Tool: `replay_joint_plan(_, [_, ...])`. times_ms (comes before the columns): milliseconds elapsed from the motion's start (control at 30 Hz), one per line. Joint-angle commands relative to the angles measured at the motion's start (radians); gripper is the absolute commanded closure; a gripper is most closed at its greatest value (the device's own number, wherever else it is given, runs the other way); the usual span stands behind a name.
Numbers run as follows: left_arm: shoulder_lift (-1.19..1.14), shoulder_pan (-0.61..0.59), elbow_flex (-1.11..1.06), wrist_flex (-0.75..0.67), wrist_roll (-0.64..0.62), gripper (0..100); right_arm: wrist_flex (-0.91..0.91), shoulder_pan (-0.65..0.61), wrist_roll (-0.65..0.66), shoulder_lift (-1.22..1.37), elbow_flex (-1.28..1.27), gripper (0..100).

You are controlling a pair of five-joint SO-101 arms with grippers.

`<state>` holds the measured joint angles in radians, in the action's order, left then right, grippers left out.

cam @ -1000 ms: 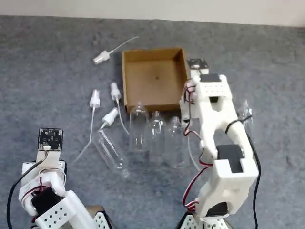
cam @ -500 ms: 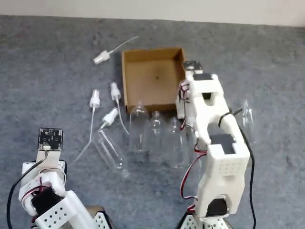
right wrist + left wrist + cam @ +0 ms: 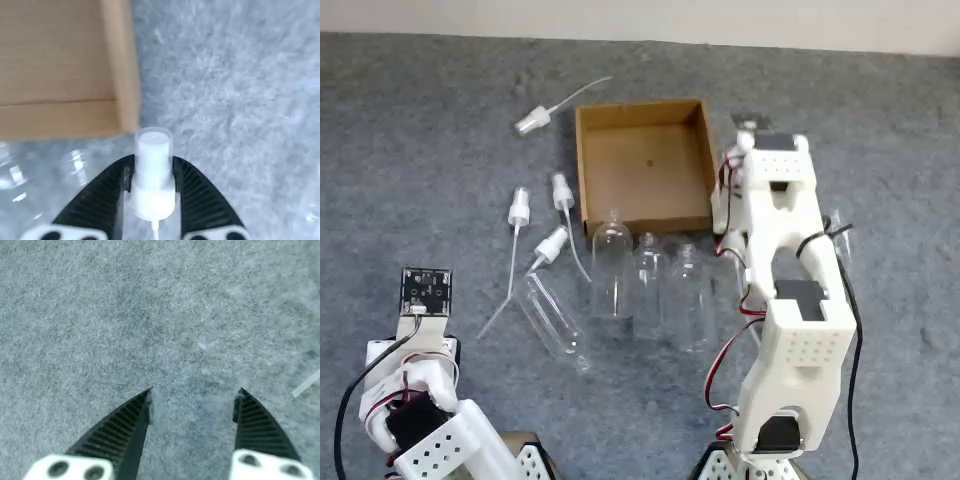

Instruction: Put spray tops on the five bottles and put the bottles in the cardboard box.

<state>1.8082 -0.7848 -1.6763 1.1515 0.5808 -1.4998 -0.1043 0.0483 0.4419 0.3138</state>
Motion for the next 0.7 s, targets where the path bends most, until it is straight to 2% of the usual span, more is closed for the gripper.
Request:
replay_joint_plan(0, [0.005, 0.022, -0.019, 0.005, 0.003, 77, -0.097, -0.119, -0.054, -0.150, 0.200, 99.5])
replay_joint_plan(200, [0.005, 0.022, -0.019, 0.005, 0.003, 77, -0.094, -0.460, -0.094, -0.191, 0.351, 99.5])
replay_joint_plan(300, [0.002, 0.022, -0.019, 0.005, 0.003, 77, -0.021, -0.559, -0.192, -0.140, 0.367, 99.5])
replay_joint_plan(433, [0.001, 0.018, -0.019, 0.005, 0.003, 77, 0.054, -0.621, -0.241, -0.033, 0.372, 99.5])
replay_joint_plan(567, [0.001, 0.018, -0.019, 0.006, 0.003, 77, 0.088, -0.628, -0.307, 0.062, 0.398, 99.1])
replay_joint_plan(667, [0.002, 0.021, -0.019, 0.018, 0.003, 77, 0.091, -0.630, -0.308, 0.113, 0.426, 94.6])
